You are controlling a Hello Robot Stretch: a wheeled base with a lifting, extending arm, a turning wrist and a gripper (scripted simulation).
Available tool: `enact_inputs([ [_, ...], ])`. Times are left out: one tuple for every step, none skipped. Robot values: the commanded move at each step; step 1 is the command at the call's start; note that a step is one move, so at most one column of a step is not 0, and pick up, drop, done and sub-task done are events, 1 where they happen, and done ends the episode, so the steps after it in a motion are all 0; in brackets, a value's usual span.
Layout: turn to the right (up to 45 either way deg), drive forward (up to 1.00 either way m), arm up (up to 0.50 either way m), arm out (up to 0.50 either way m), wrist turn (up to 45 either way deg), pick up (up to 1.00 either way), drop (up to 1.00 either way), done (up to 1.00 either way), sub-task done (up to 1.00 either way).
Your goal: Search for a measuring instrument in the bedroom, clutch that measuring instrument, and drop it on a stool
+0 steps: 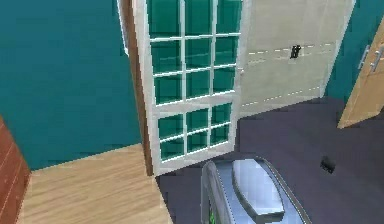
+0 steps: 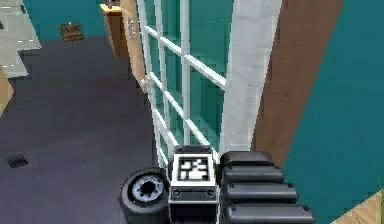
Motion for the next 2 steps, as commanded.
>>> enact_inputs([
  [45.0, 0.0, 0.0, 0.0, 0.0, 0.0, 0.0, 0.0, 0.0],
  [9.0, 0.0, 0.0, 0.0, 0.0, 0.0, 0.0, 0.0, 0.0],
])
